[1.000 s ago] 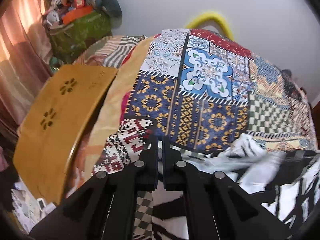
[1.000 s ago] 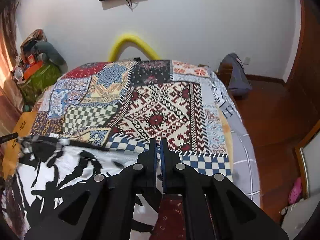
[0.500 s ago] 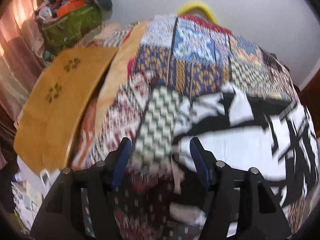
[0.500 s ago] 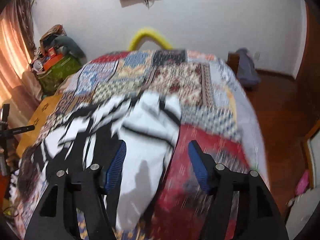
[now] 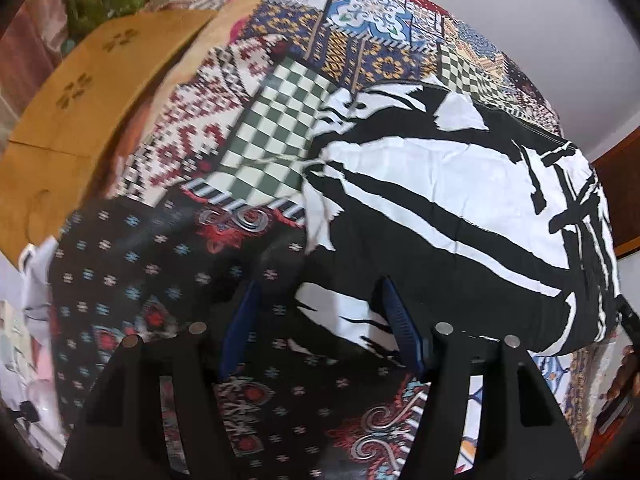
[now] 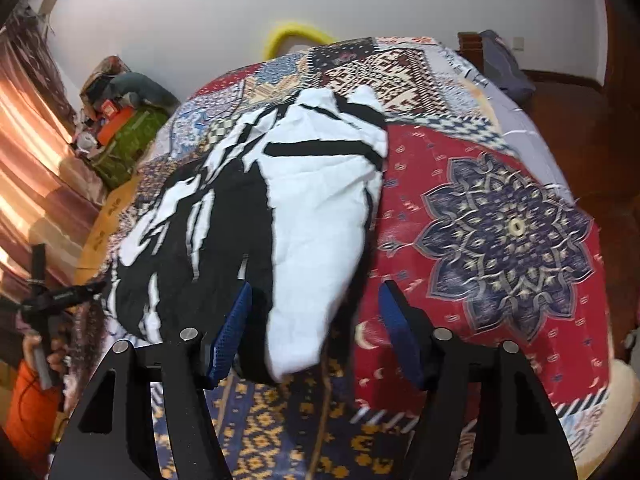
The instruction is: Fold small clothes
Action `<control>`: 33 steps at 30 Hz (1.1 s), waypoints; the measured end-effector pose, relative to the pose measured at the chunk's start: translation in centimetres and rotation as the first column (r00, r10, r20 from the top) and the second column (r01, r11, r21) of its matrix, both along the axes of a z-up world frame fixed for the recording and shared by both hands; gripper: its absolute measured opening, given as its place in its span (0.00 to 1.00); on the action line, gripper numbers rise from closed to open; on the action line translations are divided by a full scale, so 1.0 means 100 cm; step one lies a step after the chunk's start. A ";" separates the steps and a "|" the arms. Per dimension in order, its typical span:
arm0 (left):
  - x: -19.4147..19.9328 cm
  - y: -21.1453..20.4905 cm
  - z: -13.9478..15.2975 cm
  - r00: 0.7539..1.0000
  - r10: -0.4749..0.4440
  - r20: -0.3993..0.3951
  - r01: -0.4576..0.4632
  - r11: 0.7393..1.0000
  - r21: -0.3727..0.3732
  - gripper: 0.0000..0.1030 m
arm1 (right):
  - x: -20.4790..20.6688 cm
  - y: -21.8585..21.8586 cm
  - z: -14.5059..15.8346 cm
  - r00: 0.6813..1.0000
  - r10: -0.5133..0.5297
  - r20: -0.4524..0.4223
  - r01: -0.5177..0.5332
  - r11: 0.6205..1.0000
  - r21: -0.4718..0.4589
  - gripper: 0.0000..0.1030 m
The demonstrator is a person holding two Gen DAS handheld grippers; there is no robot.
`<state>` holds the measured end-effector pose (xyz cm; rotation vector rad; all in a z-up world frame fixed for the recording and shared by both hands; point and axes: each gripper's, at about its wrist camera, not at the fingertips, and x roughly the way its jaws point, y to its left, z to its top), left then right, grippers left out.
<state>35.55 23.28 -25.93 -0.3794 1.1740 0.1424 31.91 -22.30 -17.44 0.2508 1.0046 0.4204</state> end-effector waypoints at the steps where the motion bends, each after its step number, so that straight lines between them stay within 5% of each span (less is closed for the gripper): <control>1: 0.001 -0.001 -0.001 1.000 -0.006 0.004 0.006 1.000 -0.015 0.46 | -0.001 0.003 0.000 1.000 0.016 -0.001 -0.016 1.000 0.013 0.48; 5: 0.002 -0.011 0.001 0.999 -0.045 0.013 0.046 0.998 -0.040 0.16 | -0.008 0.014 -0.003 0.998 0.062 -0.010 -0.062 0.998 0.020 0.16; 8: -0.002 -0.019 0.012 0.997 -0.067 0.024 0.067 0.998 -0.002 0.08 | -0.015 0.013 0.000 0.998 0.070 0.007 -0.070 0.998 0.010 0.07; 13: -0.033 -0.028 0.033 0.990 -0.113 0.087 0.113 0.994 0.006 0.07 | -0.030 0.002 0.012 0.997 0.058 0.052 -0.057 0.998 -0.021 0.04; 23: -0.091 -0.058 0.027 0.984 -0.173 0.054 0.170 0.984 0.051 0.07 | -0.062 -0.017 -0.006 0.999 0.042 -0.007 -0.042 0.997 -0.060 0.04; 33: -0.105 -0.057 0.026 0.987 -0.158 0.013 0.149 0.953 0.262 0.17 | -0.075 -0.027 0.001 1.000 -0.012 0.018 0.015 0.986 -0.169 0.09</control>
